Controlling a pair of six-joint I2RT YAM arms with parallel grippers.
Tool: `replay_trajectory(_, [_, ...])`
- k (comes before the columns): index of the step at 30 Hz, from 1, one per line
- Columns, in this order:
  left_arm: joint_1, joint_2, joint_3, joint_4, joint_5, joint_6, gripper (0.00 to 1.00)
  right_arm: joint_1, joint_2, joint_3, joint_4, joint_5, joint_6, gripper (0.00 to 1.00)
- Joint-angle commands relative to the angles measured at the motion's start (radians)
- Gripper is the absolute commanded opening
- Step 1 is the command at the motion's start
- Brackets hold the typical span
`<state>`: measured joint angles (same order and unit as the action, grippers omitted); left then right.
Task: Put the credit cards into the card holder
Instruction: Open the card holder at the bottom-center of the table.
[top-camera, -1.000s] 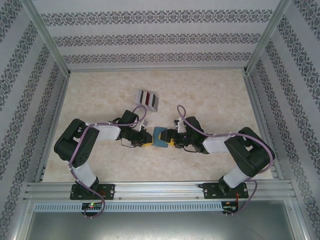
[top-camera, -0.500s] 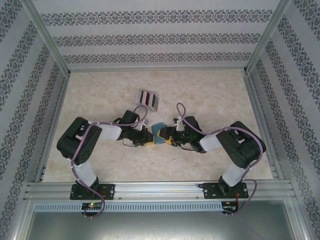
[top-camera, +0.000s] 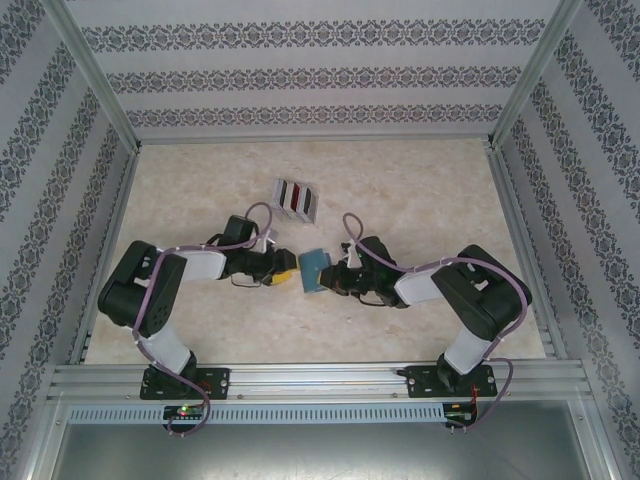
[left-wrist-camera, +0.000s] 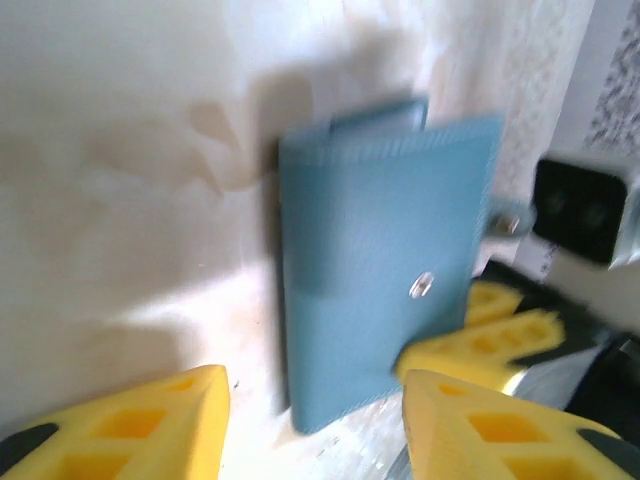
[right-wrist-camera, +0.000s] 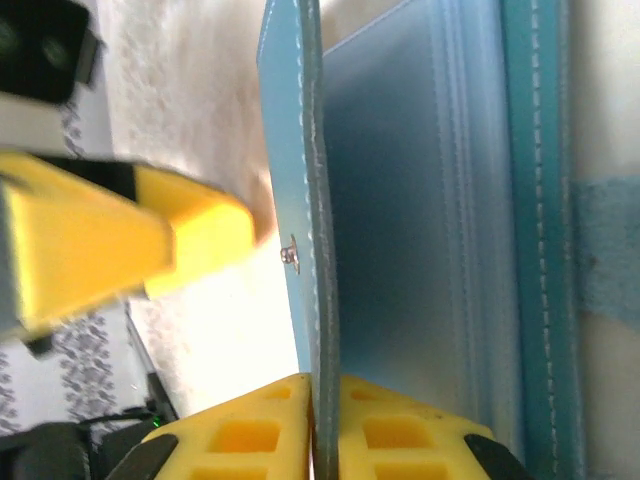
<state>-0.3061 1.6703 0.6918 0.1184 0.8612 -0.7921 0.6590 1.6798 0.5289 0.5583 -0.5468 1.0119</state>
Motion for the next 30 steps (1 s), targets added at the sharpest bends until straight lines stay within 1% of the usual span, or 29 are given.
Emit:
replay_trajectory(1, [0.060, -0.090, -0.031, -0.036, -0.004, -0.006, 0.61, 0.066, -0.067, 0.058, -0.156, 0.111, -0.120, 0.18])
replay_trajectory(3, [0.085, -0.122, -0.033, -0.075, -0.007, 0.014, 0.64, 0.090, -0.072, 0.084, -0.194, 0.142, -0.143, 0.19])
replay_trajectory(5, [0.102, -0.129, -0.019, -0.123, -0.006, 0.037, 0.64, 0.107, -0.066, 0.110, -0.241, 0.176, -0.162, 0.20])
replay_trajectory(7, [0.113, -0.133, -0.014, -0.142, 0.002, 0.039, 0.64, 0.124, -0.059, 0.130, -0.277, 0.215, -0.173, 0.17])
replay_trajectory(9, [0.115, -0.147, -0.011, -0.157, 0.000, 0.043, 0.68, 0.142, -0.058, 0.151, -0.326, 0.266, -0.185, 0.15])
replay_trajectory(11, [0.115, -0.151, 0.000, -0.180, -0.005, 0.063, 0.69, 0.167, -0.074, 0.184, -0.430, 0.353, -0.199, 0.14])
replay_trajectory(14, [0.115, -0.143, 0.034, -0.230, -0.001, 0.086, 0.72, 0.214, -0.098, 0.262, -0.633, 0.486, -0.237, 0.14])
replay_trajectory(19, [0.114, -0.149, 0.034, -0.217, -0.042, 0.074, 0.74, 0.246, -0.132, 0.345, -0.864, 0.670, -0.255, 0.14])
replay_trajectory(21, [0.113, -0.145, 0.033, -0.193, -0.030, 0.053, 0.73, 0.270, -0.143, 0.383, -0.940, 0.733, -0.262, 0.13])
replay_trajectory(24, [0.112, -0.140, 0.008, -0.127, -0.028, 0.023, 0.74, 0.290, -0.133, 0.452, -1.048, 0.783, -0.273, 0.14])
replay_trajectory(27, [0.112, -0.110, 0.004, -0.084, -0.013, -0.003, 0.74, 0.320, -0.101, 0.515, -1.141, 0.855, -0.281, 0.17])
replay_trajectory(30, [0.112, -0.107, -0.055, 0.078, 0.005, -0.088, 0.75, 0.342, -0.057, 0.544, -1.135, 0.846, -0.287, 0.22])
